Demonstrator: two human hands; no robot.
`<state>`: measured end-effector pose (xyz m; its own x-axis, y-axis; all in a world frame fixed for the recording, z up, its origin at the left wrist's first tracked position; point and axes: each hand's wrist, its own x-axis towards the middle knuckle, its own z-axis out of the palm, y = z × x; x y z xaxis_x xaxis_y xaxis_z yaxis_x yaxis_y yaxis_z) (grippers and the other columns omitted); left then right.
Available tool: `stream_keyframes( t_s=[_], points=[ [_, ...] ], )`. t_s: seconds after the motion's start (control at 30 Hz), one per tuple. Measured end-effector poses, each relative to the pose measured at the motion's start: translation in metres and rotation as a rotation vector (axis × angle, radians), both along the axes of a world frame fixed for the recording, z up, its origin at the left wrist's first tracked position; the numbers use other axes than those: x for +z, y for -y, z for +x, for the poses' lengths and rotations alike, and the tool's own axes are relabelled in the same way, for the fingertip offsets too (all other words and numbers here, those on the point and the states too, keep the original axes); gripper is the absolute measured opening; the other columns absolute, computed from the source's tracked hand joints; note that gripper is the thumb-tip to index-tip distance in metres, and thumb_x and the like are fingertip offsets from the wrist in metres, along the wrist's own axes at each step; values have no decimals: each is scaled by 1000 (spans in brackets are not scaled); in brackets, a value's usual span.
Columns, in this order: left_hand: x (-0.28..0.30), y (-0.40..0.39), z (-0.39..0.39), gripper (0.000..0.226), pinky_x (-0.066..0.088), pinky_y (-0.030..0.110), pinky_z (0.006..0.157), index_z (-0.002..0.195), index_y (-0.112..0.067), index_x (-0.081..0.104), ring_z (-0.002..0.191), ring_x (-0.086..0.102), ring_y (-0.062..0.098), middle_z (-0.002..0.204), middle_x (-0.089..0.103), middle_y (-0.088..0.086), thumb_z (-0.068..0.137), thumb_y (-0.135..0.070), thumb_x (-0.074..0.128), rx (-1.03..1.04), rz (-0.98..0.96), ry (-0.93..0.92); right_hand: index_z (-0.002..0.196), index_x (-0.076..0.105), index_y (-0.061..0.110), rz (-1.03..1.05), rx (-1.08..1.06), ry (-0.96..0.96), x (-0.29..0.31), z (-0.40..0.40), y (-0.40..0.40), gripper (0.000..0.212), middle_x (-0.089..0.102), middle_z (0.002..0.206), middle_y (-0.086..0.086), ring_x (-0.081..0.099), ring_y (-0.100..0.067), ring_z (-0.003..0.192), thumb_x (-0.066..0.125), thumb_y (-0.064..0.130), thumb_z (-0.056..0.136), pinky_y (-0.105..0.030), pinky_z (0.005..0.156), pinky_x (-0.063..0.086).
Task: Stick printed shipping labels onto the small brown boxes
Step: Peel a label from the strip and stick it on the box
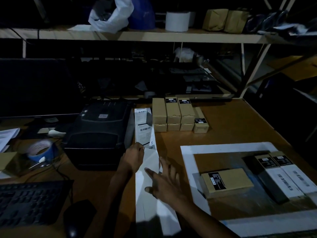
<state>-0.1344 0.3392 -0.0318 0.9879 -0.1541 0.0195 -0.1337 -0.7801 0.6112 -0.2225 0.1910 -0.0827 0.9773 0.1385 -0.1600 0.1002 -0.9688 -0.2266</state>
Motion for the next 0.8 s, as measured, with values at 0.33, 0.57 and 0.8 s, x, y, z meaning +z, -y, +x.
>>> stream_keyframes(
  t_s=[0.33, 0.57, 0.8],
  points=[
    [38, 9, 5, 20, 52, 42, 79, 108, -13, 52, 97, 64, 32, 113, 62, 11, 105, -28, 39, 91, 105, 141, 153, 21, 49, -104, 86, -40, 0, 7, 4, 71, -15, 167, 0, -1, -42, 149, 50, 67, 91, -58, 112, 20],
    [82, 11, -1, 25, 51, 49, 76, 108, -9, 54, 90, 63, 36, 108, 58, 13, 106, -25, 36, 158, 103, 374, 155, 18, 46, -101, 95, -102, 2, 12, 6, 77, -4, 169, 6, 6, -36, 150, 38, 79, 89, -54, 112, 17],
    [103, 8, -8, 18, 46, 43, 69, 103, -10, 55, 85, 61, 34, 105, 58, 9, 105, -20, 40, 229, -22, 530, 153, 16, 50, 3, 61, -184, 0, 15, 9, 77, -4, 168, 10, -3, -37, 153, 49, 74, 88, -60, 118, 3]
  ],
)
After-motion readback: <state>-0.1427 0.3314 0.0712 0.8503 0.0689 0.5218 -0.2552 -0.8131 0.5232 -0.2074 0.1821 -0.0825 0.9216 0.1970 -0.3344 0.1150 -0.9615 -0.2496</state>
